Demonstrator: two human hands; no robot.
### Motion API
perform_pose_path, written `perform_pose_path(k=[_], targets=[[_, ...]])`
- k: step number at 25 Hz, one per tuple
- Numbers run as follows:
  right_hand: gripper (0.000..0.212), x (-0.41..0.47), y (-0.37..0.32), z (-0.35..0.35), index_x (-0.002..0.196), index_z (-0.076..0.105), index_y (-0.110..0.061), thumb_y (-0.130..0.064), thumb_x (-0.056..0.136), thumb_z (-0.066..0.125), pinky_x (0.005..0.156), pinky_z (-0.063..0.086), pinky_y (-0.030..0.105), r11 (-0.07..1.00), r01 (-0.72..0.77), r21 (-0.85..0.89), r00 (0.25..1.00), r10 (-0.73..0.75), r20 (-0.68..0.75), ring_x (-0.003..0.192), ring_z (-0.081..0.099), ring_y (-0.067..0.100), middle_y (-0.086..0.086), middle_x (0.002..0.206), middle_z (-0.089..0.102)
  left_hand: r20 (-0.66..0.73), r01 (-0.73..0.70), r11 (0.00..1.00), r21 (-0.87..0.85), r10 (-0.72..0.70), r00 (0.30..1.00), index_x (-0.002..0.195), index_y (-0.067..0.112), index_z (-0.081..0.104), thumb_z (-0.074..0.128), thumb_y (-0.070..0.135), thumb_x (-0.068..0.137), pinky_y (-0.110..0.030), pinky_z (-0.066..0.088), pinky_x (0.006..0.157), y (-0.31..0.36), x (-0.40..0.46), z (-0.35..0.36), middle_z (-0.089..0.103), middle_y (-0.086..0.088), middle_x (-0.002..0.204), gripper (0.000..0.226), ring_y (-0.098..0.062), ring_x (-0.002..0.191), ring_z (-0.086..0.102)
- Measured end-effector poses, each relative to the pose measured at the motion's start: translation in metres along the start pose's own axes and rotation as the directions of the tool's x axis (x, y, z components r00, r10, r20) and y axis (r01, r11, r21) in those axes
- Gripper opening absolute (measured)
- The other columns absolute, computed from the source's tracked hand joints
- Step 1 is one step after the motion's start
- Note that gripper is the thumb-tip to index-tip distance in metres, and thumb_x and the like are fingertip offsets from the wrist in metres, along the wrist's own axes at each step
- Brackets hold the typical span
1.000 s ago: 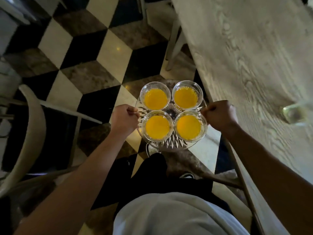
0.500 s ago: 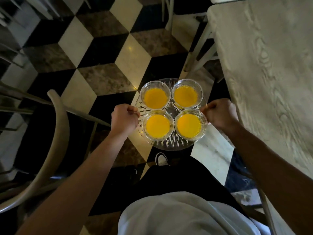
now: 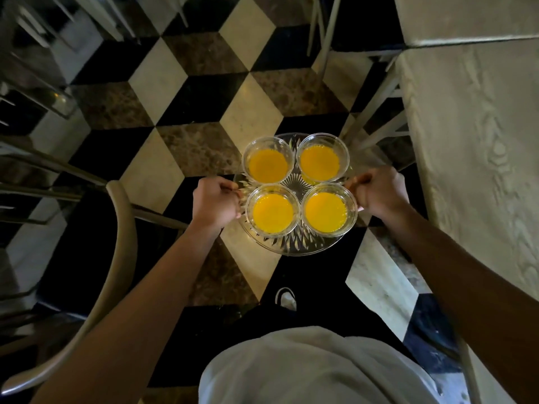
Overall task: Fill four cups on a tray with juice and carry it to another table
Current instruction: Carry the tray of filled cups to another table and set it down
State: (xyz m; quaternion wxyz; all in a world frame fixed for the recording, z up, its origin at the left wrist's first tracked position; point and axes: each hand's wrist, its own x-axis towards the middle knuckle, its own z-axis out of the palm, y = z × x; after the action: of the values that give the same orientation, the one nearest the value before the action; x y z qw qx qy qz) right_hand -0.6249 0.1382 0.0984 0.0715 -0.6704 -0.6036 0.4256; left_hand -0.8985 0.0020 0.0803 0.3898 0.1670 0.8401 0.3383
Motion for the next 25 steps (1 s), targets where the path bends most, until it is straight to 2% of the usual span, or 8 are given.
perform_pose_path(k=[3, 7, 10, 12, 15, 20, 25], targets=[[0.013, 0.032, -0.023, -0.001, 0.092, 0.077, 0.001, 0.004, 0.090, 0.065, 0.035, 0.044, 0.011, 1.000, 0.027, -0.010, 1.000, -0.027, 0.015, 0.037, 0.060, -0.005, -0.005, 0.065, 0.069, -0.029, 0.003, 1.000, 0.013, -0.002, 1.000, 0.088, 0.011, 0.070, 0.067, -0.003, 0.092, -0.049, 0.067, 0.068, 0.022, 0.022, 0.001, 0.075, -0.013, 0.083, 0.015, -0.028, 0.072, 0.076], [0.013, 0.087, -0.056, -0.003, 0.088, 0.078, -0.003, 0.001, 0.092, 0.066, 0.035, 0.042, 0.009, 0.997, 0.059, -0.053, 0.998, -0.057, 0.036, 0.037, 0.060, -0.004, -0.004, 0.063, 0.070, -0.064, -0.013, 0.998, 0.061, 0.017, 0.998, 0.086, 0.016, 0.069, 0.069, -0.001, 0.092, -0.044, 0.067, 0.068, 0.058, 0.064, 0.004, 0.074, -0.008, 0.087, 0.018, -0.025, 0.079, 0.076], [0.014, 0.121, -0.083, -0.008, 0.086, 0.077, -0.008, -0.002, 0.094, 0.067, 0.032, 0.035, 0.005, 0.991, 0.079, -0.110, 0.996, -0.073, 0.058, 0.036, 0.058, -0.006, -0.007, 0.061, 0.065, -0.095, -0.007, 0.996, 0.086, 0.015, 0.995, 0.083, 0.016, 0.070, 0.070, 0.001, 0.091, -0.046, 0.067, 0.069, 0.083, 0.091, 0.009, 0.075, -0.006, 0.083, 0.018, -0.025, 0.077, 0.076], [0.018, 0.144, -0.102, -0.013, 0.080, 0.074, -0.014, -0.006, 0.095, 0.067, 0.031, 0.032, 0.005, 0.986, 0.097, -0.137, 0.993, -0.087, 0.078, 0.043, 0.059, -0.002, -0.009, 0.061, 0.063, -0.124, 0.017, 0.994, 0.105, -0.004, 0.992, 0.082, 0.017, 0.072, 0.072, 0.002, 0.089, -0.047, 0.067, 0.071, 0.101, 0.109, 0.012, 0.074, -0.005, 0.081, 0.016, -0.024, 0.076, 0.076], [0.020, 0.174, -0.127, -0.020, 0.077, 0.071, -0.018, -0.011, 0.096, 0.068, 0.032, 0.036, 0.007, 0.982, 0.125, -0.145, 0.990, -0.113, 0.090, 0.053, 0.064, 0.004, -0.007, 0.063, 0.066, -0.139, 0.046, 0.995, 0.084, -0.034, 0.990, 0.083, 0.013, 0.074, 0.072, 0.002, 0.087, -0.047, 0.067, 0.069, 0.125, 0.135, 0.014, 0.075, -0.008, 0.078, 0.011, -0.025, 0.074, 0.076], [0.012, 0.220, -0.168, -0.025, 0.086, 0.076, -0.011, -0.009, 0.095, 0.068, 0.037, 0.045, 0.010, 0.985, 0.131, -0.113, 0.990, -0.124, 0.071, 0.056, 0.069, 0.007, -0.003, 0.067, 0.070, -0.146, 0.028, 0.998, 0.065, -0.019, 0.989, 0.083, 0.014, 0.074, 0.073, 0.003, 0.087, -0.043, 0.067, 0.069, 0.163, 0.179, 0.011, 0.076, -0.009, 0.078, 0.011, -0.024, 0.072, 0.077], [0.013, 0.263, -0.205, -0.026, 0.085, 0.076, -0.006, -0.005, 0.095, 0.068, 0.039, 0.046, 0.010, 0.989, 0.110, -0.095, 0.991, -0.103, 0.080, 0.048, 0.067, 0.002, 0.000, 0.068, 0.072, -0.134, 0.032, 0.996, 0.088, -0.021, 0.991, 0.084, 0.019, 0.075, 0.076, 0.008, 0.085, -0.043, 0.067, 0.071, 0.200, 0.237, 0.004, 0.077, -0.004, 0.080, 0.012, -0.021, 0.074, 0.077]])
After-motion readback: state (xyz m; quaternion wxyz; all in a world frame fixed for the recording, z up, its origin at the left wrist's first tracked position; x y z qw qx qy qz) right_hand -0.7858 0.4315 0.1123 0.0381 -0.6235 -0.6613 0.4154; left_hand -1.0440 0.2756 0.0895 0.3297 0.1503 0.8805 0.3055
